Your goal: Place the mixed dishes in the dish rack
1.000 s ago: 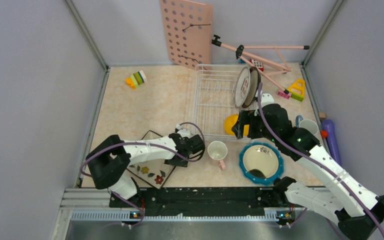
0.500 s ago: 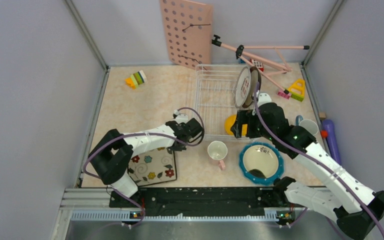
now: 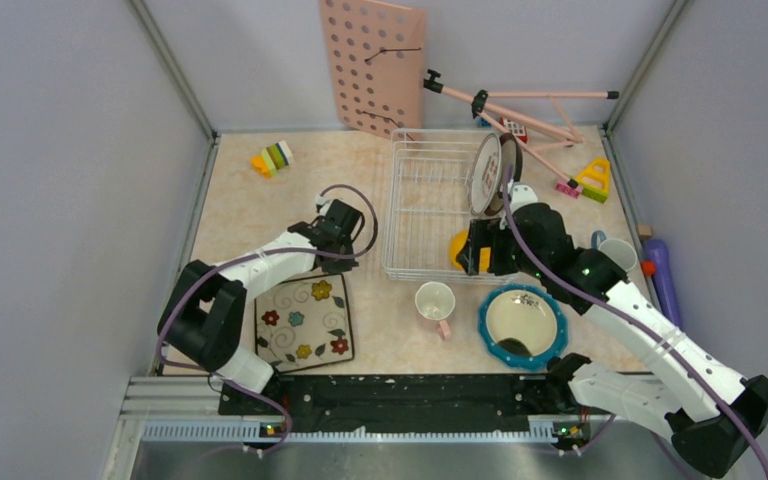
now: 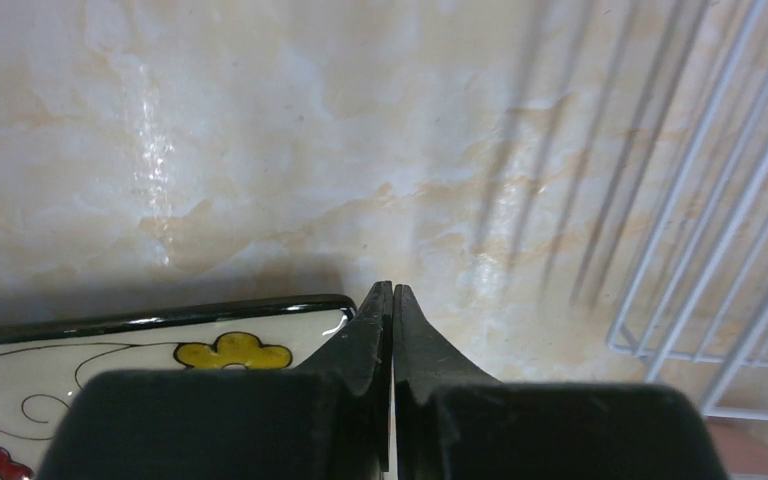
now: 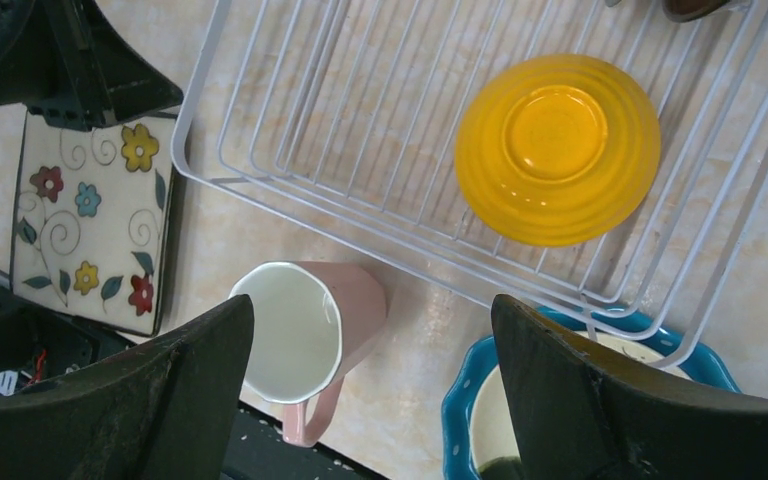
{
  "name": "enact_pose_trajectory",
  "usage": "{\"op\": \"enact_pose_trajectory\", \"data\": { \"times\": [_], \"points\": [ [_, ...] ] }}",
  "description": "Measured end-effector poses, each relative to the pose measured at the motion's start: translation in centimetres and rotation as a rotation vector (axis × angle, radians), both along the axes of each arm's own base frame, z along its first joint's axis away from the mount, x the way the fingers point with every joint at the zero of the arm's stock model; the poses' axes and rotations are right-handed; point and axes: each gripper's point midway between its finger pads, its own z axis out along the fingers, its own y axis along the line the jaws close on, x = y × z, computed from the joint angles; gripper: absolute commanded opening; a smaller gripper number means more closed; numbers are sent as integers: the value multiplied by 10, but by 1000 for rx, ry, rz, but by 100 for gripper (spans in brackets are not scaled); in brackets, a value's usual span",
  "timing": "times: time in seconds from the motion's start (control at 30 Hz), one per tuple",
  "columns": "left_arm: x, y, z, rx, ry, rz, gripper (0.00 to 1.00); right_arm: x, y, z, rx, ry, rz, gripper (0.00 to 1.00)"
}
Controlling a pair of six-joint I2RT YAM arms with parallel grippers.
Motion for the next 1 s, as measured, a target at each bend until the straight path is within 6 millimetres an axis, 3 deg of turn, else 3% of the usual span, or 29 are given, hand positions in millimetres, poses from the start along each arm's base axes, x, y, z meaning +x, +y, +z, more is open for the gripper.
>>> {"op": "enact_pose_trajectory", "data": {
  "times": [0.1, 0.23, 0.4, 0.57, 0.67, 0.8, 0.93, 1.0],
  "points": [
    [9, -5, 14, -18, -35, -9, 6, -3, 4, 1, 10, 3, 28, 90],
    [9, -2, 37, -31, -88, -11, 27, -8, 11, 2, 32, 13, 78, 92],
    [-1, 10, 88, -78, -206, 4, 47, -15, 27, 9, 96, 25, 150, 92],
    [-17, 31, 134, -122, -317, 42, 67, -22, 55, 10, 142, 53, 226, 90],
    [-29, 44, 155, -175, -375, 68, 71, -31, 79, 12, 152, 70, 287, 88],
    [-45, 63, 174, -249, -435, 105, 72, -59, 121, 29, 177, 58, 390, 88],
    [-49, 81, 177, -268, -440, 158, 72, -91, 158, 45, 219, 42, 471, 87],
    [-51, 88, 175, -262, -434, 180, 72, -101, 172, 45, 237, 50, 483, 86]
  ]
}}
